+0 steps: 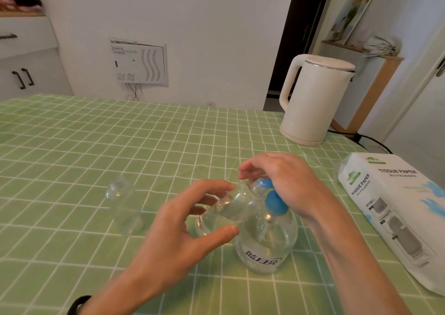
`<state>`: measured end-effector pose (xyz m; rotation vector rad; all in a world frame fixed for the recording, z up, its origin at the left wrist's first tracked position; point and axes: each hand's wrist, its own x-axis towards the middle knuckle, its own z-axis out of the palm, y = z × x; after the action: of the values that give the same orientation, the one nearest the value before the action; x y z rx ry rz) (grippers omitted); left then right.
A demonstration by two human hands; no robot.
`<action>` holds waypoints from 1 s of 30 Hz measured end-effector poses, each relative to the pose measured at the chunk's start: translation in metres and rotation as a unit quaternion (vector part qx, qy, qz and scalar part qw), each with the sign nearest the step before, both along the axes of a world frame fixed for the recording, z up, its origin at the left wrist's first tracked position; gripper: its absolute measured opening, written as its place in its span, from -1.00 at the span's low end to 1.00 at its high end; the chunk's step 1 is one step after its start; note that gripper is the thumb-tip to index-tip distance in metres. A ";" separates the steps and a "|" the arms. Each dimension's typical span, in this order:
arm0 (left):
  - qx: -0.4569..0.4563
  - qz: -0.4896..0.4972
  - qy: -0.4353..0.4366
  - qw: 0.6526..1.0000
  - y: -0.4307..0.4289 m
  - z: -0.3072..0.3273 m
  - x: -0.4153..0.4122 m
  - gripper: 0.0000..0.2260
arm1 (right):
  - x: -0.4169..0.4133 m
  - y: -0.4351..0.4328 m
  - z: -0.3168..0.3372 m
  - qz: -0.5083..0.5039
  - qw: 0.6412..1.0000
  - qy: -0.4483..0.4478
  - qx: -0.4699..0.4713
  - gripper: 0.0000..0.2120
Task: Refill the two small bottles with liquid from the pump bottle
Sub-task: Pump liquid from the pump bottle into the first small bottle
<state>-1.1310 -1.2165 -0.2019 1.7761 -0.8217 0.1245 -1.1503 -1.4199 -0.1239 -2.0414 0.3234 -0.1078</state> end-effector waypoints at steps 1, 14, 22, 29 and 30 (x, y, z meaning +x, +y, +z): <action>0.003 0.000 0.001 1.000 0.001 0.000 0.000 -0.55 | 0.000 0.000 0.000 0.007 1.000 0.010 0.004 -0.72; -0.008 -0.001 -0.002 1.000 0.001 0.003 -0.003 -0.56 | -0.002 0.001 0.000 -0.017 0.999 -0.035 -0.018 -0.71; 0.000 0.003 -0.003 1.000 0.001 0.002 -0.002 -0.56 | 0.000 0.002 -0.002 0.009 1.000 0.021 0.006 -0.72; -0.008 -0.001 -0.010 1.000 0.001 0.003 -0.004 -0.55 | -0.002 0.003 0.000 -0.030 0.999 -0.039 -0.012 -0.70; -0.008 -0.001 -0.012 1.000 0.001 0.003 -0.004 -0.55 | -0.001 0.002 -0.001 -0.030 0.998 -0.043 -0.028 -0.68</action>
<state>-1.1349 -1.2151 -0.1990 1.7616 -0.8382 0.1508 -1.1518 -1.4179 -0.1246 -2.0759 0.3314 -0.2437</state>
